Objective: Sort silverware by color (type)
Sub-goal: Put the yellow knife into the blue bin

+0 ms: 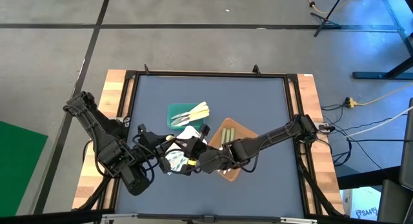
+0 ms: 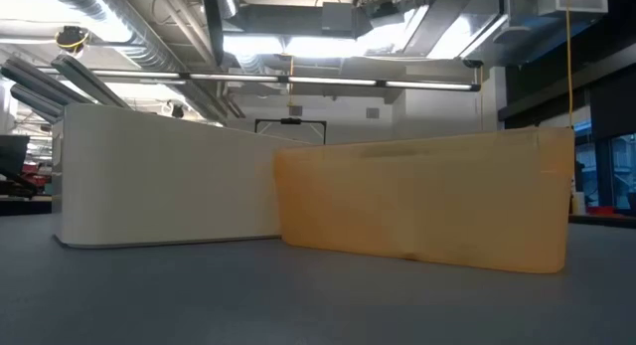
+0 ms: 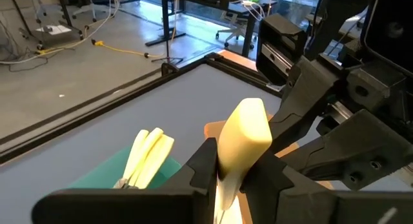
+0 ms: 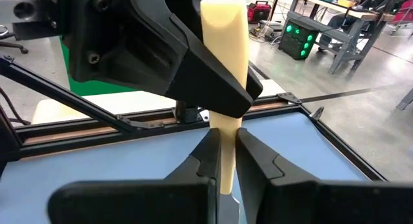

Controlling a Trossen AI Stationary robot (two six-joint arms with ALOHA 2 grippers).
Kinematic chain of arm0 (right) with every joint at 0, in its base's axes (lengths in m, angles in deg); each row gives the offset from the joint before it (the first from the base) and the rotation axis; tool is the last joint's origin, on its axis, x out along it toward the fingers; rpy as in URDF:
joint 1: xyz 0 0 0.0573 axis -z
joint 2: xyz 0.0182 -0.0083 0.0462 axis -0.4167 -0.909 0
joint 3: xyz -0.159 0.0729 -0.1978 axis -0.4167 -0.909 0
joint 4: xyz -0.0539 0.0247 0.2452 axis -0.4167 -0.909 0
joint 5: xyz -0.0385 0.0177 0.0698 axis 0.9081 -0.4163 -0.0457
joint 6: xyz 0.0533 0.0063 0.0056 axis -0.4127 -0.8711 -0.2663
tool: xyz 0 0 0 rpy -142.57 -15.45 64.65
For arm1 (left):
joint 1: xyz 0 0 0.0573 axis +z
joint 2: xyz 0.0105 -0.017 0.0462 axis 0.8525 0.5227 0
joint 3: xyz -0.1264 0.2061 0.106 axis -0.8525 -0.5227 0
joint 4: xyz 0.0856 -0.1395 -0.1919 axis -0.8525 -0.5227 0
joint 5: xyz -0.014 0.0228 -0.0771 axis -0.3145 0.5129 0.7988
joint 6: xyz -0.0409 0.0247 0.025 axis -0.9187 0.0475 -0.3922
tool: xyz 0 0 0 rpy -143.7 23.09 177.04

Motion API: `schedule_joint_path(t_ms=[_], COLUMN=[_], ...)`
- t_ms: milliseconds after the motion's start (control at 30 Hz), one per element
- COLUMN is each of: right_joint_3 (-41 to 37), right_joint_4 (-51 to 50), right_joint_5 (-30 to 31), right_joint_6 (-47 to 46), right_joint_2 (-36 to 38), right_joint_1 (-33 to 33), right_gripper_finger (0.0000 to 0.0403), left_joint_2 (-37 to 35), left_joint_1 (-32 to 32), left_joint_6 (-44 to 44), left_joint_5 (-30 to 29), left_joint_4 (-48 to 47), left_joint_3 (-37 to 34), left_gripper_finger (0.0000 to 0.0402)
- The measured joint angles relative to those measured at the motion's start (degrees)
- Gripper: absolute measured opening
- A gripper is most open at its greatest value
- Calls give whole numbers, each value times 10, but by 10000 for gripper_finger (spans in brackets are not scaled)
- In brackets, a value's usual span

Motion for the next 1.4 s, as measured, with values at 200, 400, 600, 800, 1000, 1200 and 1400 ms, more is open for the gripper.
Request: schedule_joint_path(t_ms=[200, 400, 600, 800, 1000, 1200, 1400], right_joint_3=[-1, 15, 87, 146, 173, 166, 71], right_joint_4=[-6, -91, -297, -464, -585, -656, -654], right_joint_5=[-12, -19, -24, -25, -52, -63, -47], right_joint_6=[0, 1, -46, -36, -32, -45, -63], right_joint_2=[0, 6, 27, 68, 149, 254, 376], right_joint_1=[3, 0, -13, -46, -68, -81, -80], right_gripper_finger=[31, 31, 31, 30, 30, 30, 30], left_joint_2=[0, 0, 0, 0, 0, 0, 0], left_joint_1=[14, 36, 68, 121, 198, 294, 397], left_joint_6=[0, 15, 50, 113, 248, 389, 472], left_joint_5=[32, 58, 95, 144, 211, 289, 355], left_joint_4=[0, 1, 1, 13, 77, 139, 144], left_joint_3=[0, 0, 0, 0, 0, 0, 0], left_gripper_finger=[49, 49, 49, 49, 49, 49, 49])
